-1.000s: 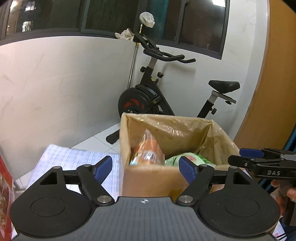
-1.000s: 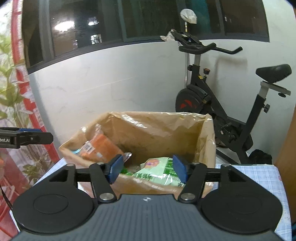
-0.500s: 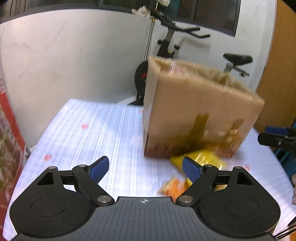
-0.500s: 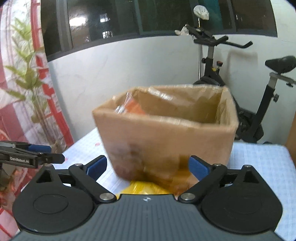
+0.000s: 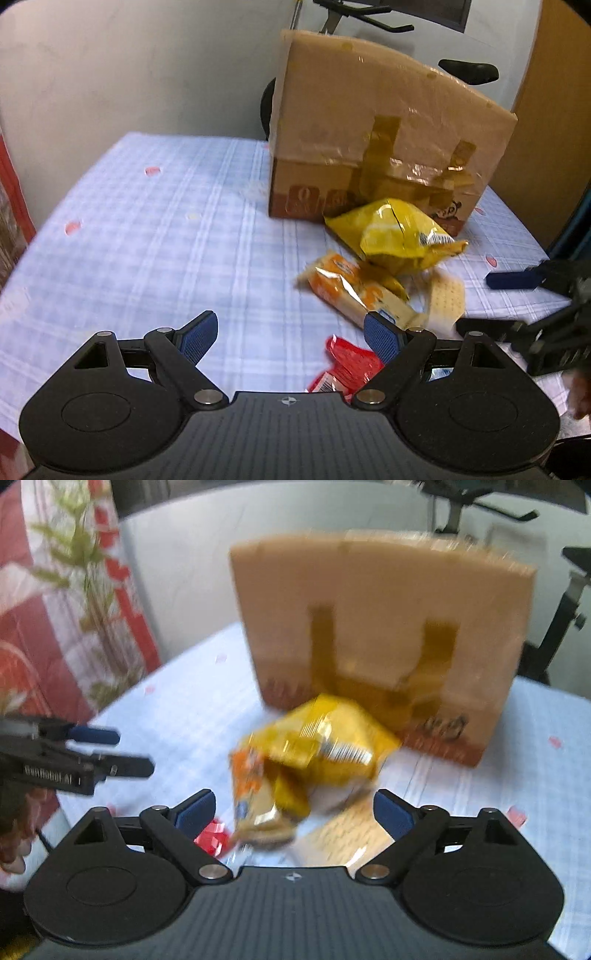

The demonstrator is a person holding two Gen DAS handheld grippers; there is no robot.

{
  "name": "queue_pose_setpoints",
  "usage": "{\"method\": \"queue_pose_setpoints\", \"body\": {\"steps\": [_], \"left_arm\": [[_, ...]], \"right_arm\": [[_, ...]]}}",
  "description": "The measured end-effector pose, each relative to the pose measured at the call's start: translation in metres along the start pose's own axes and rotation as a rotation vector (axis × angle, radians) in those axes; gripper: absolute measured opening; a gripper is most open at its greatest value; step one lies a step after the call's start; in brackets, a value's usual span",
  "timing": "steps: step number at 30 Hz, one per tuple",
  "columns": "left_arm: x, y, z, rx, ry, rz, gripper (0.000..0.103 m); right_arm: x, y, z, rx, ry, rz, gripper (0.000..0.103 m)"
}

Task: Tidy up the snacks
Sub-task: 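Move both tools back down to the remaining snacks on the table, then grasp the blue-white packet with the right tool while the left lowers onto the red packet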

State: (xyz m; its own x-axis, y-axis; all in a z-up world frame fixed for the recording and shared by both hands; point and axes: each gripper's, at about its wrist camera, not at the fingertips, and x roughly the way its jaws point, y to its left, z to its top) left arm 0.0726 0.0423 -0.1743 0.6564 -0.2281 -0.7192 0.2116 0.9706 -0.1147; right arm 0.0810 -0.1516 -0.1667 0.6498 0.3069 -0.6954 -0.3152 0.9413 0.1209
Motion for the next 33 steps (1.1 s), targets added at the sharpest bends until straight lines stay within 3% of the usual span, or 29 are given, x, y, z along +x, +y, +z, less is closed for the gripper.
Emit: {"method": "queue_pose_setpoints", "body": {"steps": [18, 25, 29, 33], "left_arm": [[0.005, -0.007, -0.02, -0.027, 0.044, -0.026, 0.088], [0.006, -0.005, -0.021, -0.046, 0.049, -0.026, 0.088], [0.006, -0.005, -0.021, -0.051, 0.051, -0.026, 0.088], [0.008, -0.004, -0.021, -0.054, 0.056, -0.022, 0.088]], "right_arm": [[0.018, 0.03, -0.041, -0.187, 0.161, 0.076, 0.079], [0.028, 0.039, -0.052, -0.288, 0.177, 0.036, 0.073], [0.029, 0.034, -0.05, -0.258, 0.162, 0.047, 0.066], [0.032, 0.034, -0.049, -0.257, 0.155, 0.053, 0.065]]}}
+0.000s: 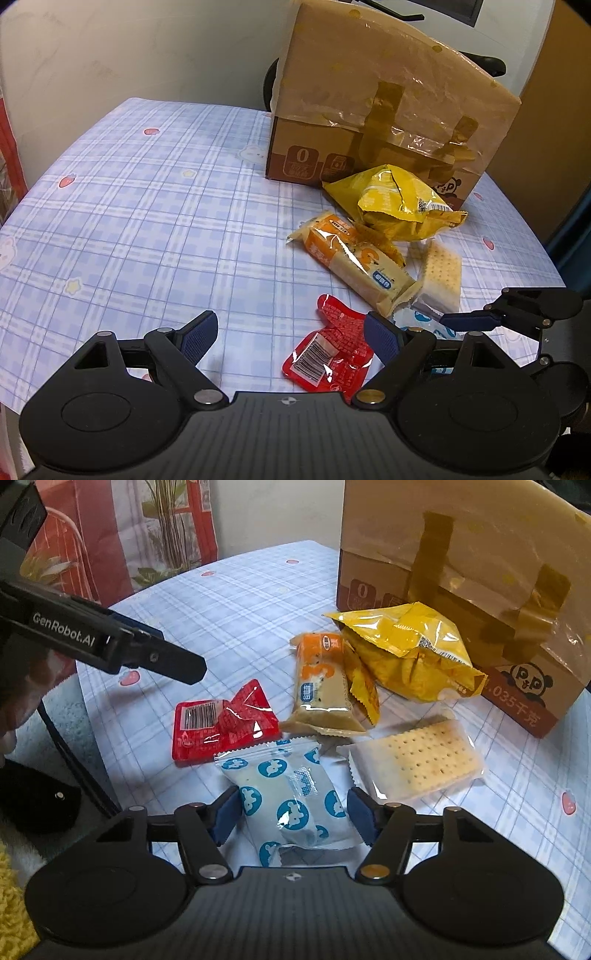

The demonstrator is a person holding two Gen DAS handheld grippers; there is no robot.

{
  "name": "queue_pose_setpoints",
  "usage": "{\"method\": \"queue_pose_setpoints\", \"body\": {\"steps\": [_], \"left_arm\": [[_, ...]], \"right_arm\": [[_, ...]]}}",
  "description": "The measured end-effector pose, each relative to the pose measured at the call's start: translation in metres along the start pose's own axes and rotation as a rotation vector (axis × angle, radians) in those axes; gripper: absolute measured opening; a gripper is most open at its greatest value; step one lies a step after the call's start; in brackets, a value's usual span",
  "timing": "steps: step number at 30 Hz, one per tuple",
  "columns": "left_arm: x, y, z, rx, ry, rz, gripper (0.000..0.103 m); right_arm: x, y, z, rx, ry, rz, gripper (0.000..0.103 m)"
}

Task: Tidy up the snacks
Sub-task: 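Grasp the blue-white packet with the right tool while the left lowers onto the red packet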

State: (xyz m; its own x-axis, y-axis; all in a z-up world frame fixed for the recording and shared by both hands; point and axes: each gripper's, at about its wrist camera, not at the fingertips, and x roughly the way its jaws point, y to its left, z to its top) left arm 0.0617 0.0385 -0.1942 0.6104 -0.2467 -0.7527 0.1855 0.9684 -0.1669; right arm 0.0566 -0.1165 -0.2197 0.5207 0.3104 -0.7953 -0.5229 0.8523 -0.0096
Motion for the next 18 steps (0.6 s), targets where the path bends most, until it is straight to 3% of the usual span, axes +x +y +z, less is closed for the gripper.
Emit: {"method": "queue_pose_setpoints", "body": {"steps": [3, 6, 7, 8, 13, 18], "left_arm": [[0.001, 0.001, -0.001, -0.001, 0.004, 0.002, 0.088], [0.001, 0.001, -0.002, 0.001, 0.0, -0.007, 0.088], [0.001, 0.001, -0.001, 0.002, -0.003, -0.008, 0.088], [0.001, 0.001, 0.001, 0.001, -0.012, -0.007, 0.087], [-0.001, 0.007, 0.009, -0.042, -0.059, -0.025, 0.087], [0.009, -0.011, 0.002, 0.051, -0.024, -0.045, 0.086]], "right_arm": [[0.003, -0.001, 0.001, 0.013, -0.003, 0.016, 0.067], [0.0, -0.005, 0.003, 0.049, -0.019, 0.053, 0.062], [-0.002, -0.006, 0.003, 0.064, -0.03, 0.066, 0.052], [-0.006, -0.008, 0.005, 0.085, -0.043, 0.068, 0.05], [-0.025, -0.027, 0.004, 0.211, -0.124, 0.042, 0.047], [-0.039, -0.049, 0.0, 0.323, -0.198, 0.015, 0.047]]}}
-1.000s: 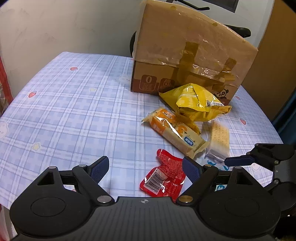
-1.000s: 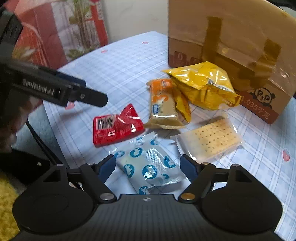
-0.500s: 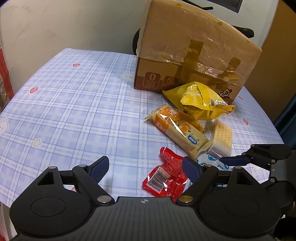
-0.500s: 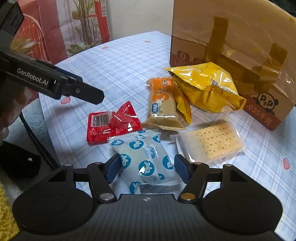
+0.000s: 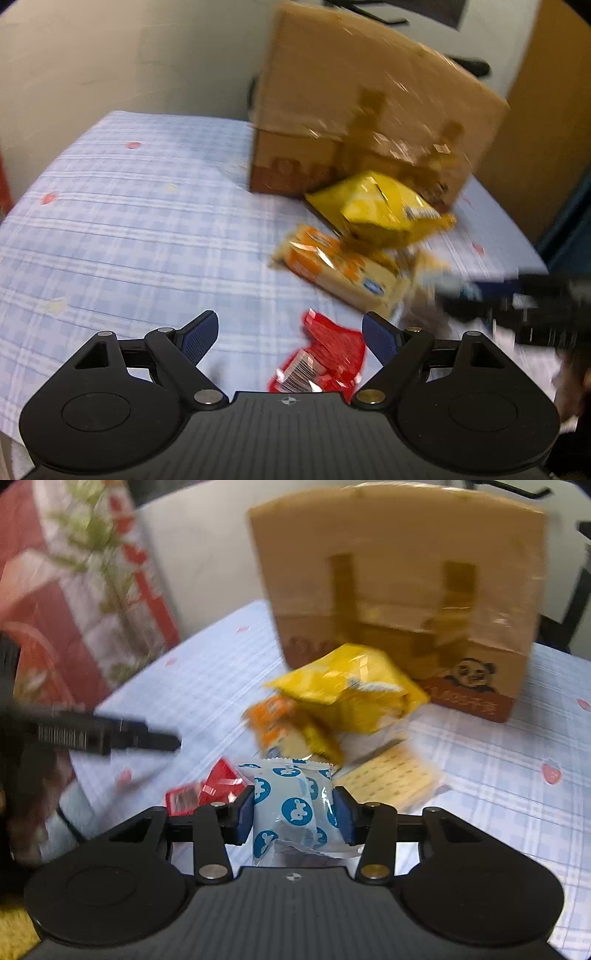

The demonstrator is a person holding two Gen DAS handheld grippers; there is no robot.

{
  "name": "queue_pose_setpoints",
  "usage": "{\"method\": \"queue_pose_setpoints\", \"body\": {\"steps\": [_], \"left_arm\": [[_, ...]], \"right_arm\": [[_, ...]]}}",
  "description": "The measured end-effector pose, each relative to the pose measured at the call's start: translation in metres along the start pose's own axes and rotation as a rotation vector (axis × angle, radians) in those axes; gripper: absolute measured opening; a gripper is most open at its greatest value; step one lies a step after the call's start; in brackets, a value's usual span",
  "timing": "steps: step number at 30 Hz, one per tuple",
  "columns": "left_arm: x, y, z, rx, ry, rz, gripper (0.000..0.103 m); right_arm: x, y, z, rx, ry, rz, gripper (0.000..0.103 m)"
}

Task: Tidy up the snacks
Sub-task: 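Grasp the blue-white packet with the right tool while the left lowers onto the red packet, then lift both held packets and carry them over the box opening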

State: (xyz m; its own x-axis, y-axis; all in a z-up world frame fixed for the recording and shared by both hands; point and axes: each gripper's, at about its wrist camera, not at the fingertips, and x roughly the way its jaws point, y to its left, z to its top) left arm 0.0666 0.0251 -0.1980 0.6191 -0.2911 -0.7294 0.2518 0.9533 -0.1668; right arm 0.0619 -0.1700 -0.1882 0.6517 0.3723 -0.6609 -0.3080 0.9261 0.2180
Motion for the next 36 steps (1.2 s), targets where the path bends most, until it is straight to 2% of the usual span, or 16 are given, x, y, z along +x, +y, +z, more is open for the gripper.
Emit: {"method": "queue_pose_setpoints", "body": {"steps": [5, 9, 13, 16, 22, 24, 26, 27, 33, 36], "left_arm": [[0.015, -0.016, -0.008, 0.079, 0.038, -0.023, 0.085], [0.025, -0.025, -0.009, 0.141, 0.054, -0.015, 0.083], [0.038, -0.027, -0.013, 0.137, 0.098, 0.002, 0.077], [0.039, -0.03, -0.018, 0.157, 0.086, 0.022, 0.077], [0.04, -0.033, -0.022, 0.186, 0.063, 0.048, 0.076], [0.04, -0.033, -0.022, 0.2, 0.056, 0.06, 0.073], [0.038, -0.031, -0.021, 0.189, 0.042, 0.068, 0.057], [0.038, -0.03, -0.019, 0.181, 0.038, 0.069, 0.053], [0.036, -0.019, -0.017, 0.111, 0.022, 0.03, 0.052], [0.035, -0.015, -0.017, 0.084, 0.017, 0.035, 0.052]], "right_arm": [[-0.003, -0.012, 0.002, 0.03, -0.052, -0.084, 0.046], [0.0, -0.017, 0.0, 0.031, -0.045, -0.123, 0.046], [0.0, -0.021, -0.003, 0.03, -0.05, -0.154, 0.046], [0.004, -0.02, -0.006, 0.008, -0.038, -0.177, 0.046], [0.008, -0.021, -0.009, 0.009, -0.048, -0.169, 0.046], [0.009, -0.021, -0.009, 0.003, -0.051, -0.169, 0.046], [0.009, -0.02, -0.01, -0.003, -0.056, -0.171, 0.046], [0.009, -0.02, -0.011, -0.002, -0.059, -0.17, 0.046], [0.007, -0.022, -0.012, 0.014, -0.069, -0.164, 0.046], [0.007, -0.022, -0.011, 0.018, -0.072, -0.16, 0.046]]}}
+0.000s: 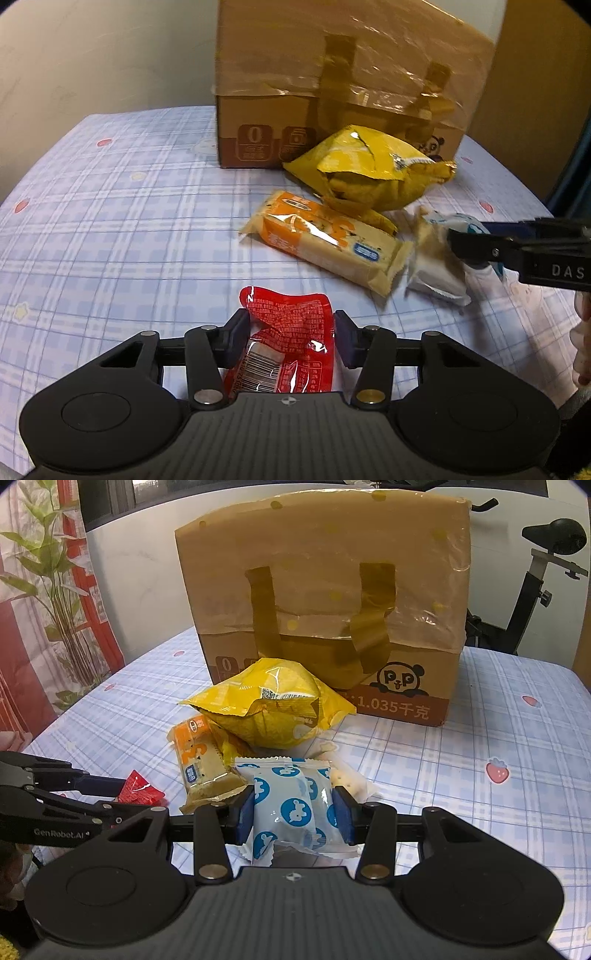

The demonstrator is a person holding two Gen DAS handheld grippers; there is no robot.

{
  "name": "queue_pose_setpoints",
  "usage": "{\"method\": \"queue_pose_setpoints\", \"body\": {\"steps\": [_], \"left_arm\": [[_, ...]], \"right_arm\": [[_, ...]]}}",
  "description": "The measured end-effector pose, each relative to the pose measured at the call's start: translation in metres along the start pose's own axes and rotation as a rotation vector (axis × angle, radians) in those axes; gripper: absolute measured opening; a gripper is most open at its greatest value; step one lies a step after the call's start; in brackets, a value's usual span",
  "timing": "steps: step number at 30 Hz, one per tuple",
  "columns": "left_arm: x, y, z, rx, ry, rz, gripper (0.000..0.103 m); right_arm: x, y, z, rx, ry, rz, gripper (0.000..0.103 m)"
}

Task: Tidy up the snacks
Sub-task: 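Lift both held packets and carry them over the box opening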

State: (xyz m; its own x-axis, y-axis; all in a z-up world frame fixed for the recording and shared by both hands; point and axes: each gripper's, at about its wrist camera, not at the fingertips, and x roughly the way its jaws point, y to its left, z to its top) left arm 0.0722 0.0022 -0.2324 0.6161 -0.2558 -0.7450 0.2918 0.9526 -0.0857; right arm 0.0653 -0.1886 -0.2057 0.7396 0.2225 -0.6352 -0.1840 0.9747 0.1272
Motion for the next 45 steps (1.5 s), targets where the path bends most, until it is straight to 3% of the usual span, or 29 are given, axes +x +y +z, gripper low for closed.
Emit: {"method": "queue_pose_setpoints", "body": {"steps": [11, 23, 45], "left_arm": [[-0.006, 0.017, 0.006, -0.081, -0.026, -0.014, 0.052], [-0.016, 0.017, 0.018, -0.087, -0.068, -0.019, 0.052], [-0.073, 0.004, 0.121, -0.016, -0.325, -0.04, 0.052]], "right_arm": [[0.001, 0.001, 0.003, 0.013, 0.006, 0.009, 0.046], [-0.01, -0.002, 0.009, 0.014, -0.006, 0.008, 0.046], [-0.057, -0.005, 0.089, -0.074, -0.198, -0.005, 0.046]]}}
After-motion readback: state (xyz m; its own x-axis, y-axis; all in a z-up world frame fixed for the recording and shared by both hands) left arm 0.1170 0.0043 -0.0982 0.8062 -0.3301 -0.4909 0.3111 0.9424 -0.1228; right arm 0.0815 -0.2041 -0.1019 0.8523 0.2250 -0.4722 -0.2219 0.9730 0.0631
